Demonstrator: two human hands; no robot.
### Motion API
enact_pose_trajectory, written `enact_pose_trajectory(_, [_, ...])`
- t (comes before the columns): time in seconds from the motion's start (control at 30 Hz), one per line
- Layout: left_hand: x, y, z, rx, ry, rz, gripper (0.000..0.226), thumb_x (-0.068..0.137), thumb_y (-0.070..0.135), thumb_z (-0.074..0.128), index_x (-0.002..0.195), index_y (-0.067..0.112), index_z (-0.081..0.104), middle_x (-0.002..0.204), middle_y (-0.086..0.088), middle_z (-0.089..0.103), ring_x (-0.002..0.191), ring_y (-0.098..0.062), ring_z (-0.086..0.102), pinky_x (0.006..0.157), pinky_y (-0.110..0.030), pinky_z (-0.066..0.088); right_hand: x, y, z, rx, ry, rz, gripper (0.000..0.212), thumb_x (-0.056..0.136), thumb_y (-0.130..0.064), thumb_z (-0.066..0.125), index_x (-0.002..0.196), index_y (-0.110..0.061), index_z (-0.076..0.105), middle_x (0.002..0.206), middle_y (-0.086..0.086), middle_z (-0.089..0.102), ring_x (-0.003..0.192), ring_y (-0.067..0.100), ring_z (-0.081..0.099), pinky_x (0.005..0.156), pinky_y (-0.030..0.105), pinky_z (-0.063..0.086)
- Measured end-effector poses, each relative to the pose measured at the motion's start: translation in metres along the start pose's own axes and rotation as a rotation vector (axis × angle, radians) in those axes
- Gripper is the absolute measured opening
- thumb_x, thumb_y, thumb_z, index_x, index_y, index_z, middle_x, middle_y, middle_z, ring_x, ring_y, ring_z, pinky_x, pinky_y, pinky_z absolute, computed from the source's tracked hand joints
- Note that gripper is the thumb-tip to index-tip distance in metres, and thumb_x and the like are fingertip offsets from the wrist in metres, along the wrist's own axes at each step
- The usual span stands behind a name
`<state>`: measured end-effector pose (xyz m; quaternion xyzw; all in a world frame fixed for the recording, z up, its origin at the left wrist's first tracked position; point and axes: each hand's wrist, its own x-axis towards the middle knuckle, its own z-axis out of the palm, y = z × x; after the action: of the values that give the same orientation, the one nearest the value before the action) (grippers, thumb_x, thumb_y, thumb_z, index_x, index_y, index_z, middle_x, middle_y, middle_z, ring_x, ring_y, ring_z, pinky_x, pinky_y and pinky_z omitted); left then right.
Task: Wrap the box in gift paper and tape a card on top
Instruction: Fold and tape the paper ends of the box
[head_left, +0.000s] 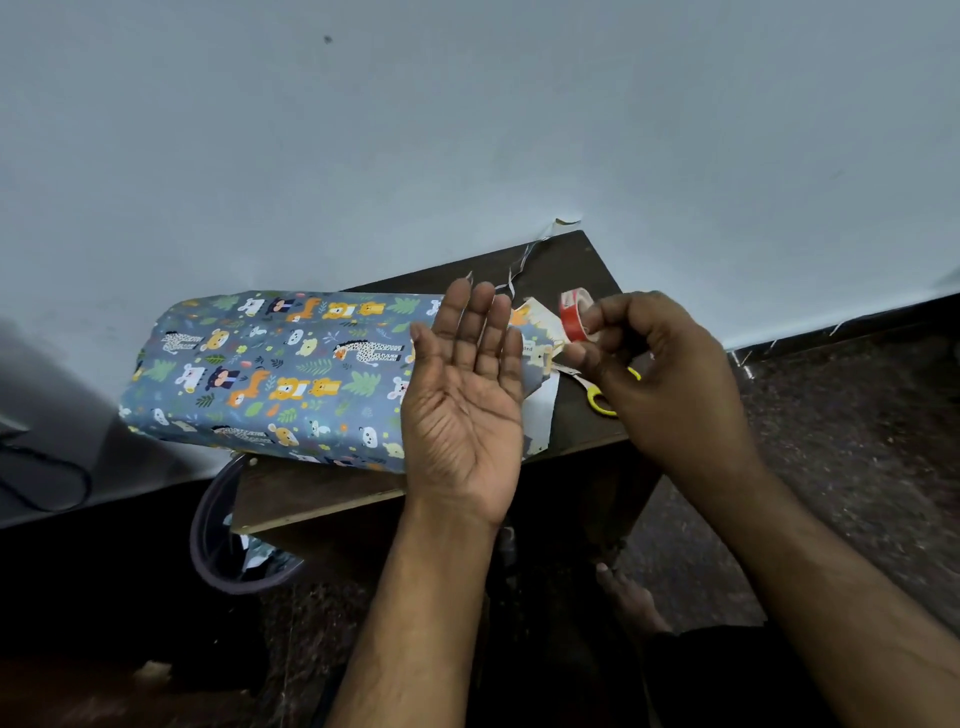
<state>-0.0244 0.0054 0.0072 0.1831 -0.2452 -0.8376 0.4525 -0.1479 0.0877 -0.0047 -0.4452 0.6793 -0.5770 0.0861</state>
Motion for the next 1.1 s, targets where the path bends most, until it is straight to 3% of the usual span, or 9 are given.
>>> enact_pose_trajectory(0.07, [0.001,-0.002,-0.005,0.092,-0.01,0.004,0.046,0.105,0.037,0.038,0.135,0.009,0.057,0.141,-0.009,0.062,0.132,-0.019,0.058,0.114,-0.034,0.042,0.005,0.013,-0.009,-0.218,-0.004,0.053,0.02,0.083,-0.024,0.083,0.091,-0.028,0.066,0.083,-0.009,0.055,0.071,0.003,0.055,0.063,0.013,0.04])
enact_pose_trajectory(0.13, [-0.001,-0.01,-0.002,0.267,-0.032,0.035,0.041,0.106,0.032,0.043,0.134,0.006,0.058,0.141,-0.013,0.061,0.131,-0.02,0.06,0.113,-0.033,0.045,0.006,0.026,-0.014,-0.405,-0.06,0.136,0.017,0.084,-0.03,0.082,0.091,-0.03,0.066,0.085,-0.009,0.054,0.073,0.006,0.055,0.066,0.029,0.048])
enact_pose_trajectory(0.2, [-0.006,-0.017,0.001,0.362,-0.075,0.052,0.037,0.103,0.027,0.049,0.129,0.002,0.06,0.139,-0.017,0.062,0.126,-0.023,0.063,0.108,-0.031,0.049,0.006,0.035,-0.015,-0.492,-0.126,0.196,0.015,0.084,-0.033,0.08,0.092,-0.032,0.067,0.089,-0.009,0.054,0.08,0.013,0.058,0.072,0.037,0.052])
enact_pose_trajectory(0.43, [-0.016,-0.028,0.003,0.422,-0.103,0.04,0.029,0.101,0.021,0.048,0.111,0.005,0.07,0.115,-0.014,0.072,0.11,-0.025,0.068,0.092,-0.03,0.055,0.008,0.047,-0.01,-0.64,-0.166,0.295,0.013,0.09,-0.034,0.074,0.1,-0.032,0.067,0.096,-0.008,0.052,0.094,0.02,0.06,0.074,0.033,0.045])
enact_pose_trajectory(0.67, [-0.023,-0.023,-0.002,0.425,-0.161,0.022,0.03,0.1,0.021,0.049,0.11,0.002,0.07,0.102,-0.014,0.073,0.1,-0.027,0.069,0.088,-0.03,0.057,0.013,0.047,-0.001,-0.458,-0.034,0.181,0.018,0.096,-0.017,0.061,0.109,-0.025,0.071,0.099,-0.008,0.072,0.09,0.018,0.066,0.075,0.034,0.053])
enact_pose_trajectory(0.77, [-0.022,-0.019,-0.003,0.439,-0.165,0.042,0.029,0.099,0.022,0.052,0.11,0.001,0.069,0.108,-0.015,0.072,0.101,-0.028,0.07,0.088,-0.031,0.057,0.013,0.033,0.004,-0.276,0.01,0.108,0.013,0.1,-0.028,0.061,0.096,-0.023,0.072,0.086,-0.009,0.072,0.076,0.01,0.064,0.068,0.033,0.052])
enact_pose_trajectory(0.9, [-0.018,-0.012,-0.004,0.463,-0.214,0.073,0.025,0.097,0.021,0.06,0.11,0.001,0.067,0.113,-0.014,0.072,0.099,-0.025,0.07,0.086,-0.031,0.057,0.011,0.011,0.006,0.191,-0.1,0.189,0.054,0.099,-0.061,0.049,0.089,-0.014,0.073,0.081,0.012,0.07,0.077,0.032,0.068,0.07,0.048,0.057])
enact_pose_trajectory(1.0, [-0.015,-0.007,-0.006,0.488,-0.216,0.082,0.025,0.096,0.018,0.058,0.111,0.0,0.064,0.113,-0.016,0.072,0.096,-0.024,0.07,0.08,-0.032,0.058,0.007,0.005,0.006,0.357,-0.184,0.225,0.057,0.101,-0.059,0.045,0.091,-0.012,0.075,0.083,0.016,0.069,0.076,0.029,0.062,0.07,0.041,0.05])
enact_pose_trajectory(1.1, [-0.016,-0.004,-0.008,0.549,-0.228,0.067,0.027,0.094,0.016,0.059,0.115,-0.001,0.062,0.103,-0.006,0.075,0.093,-0.019,0.071,0.071,-0.033,0.06,0.005,0.002,0.006,0.404,-0.175,0.245,0.047,0.097,-0.056,0.054,0.085,-0.016,0.076,0.081,0.008,0.068,0.08,0.033,0.065,0.07,0.037,0.049])
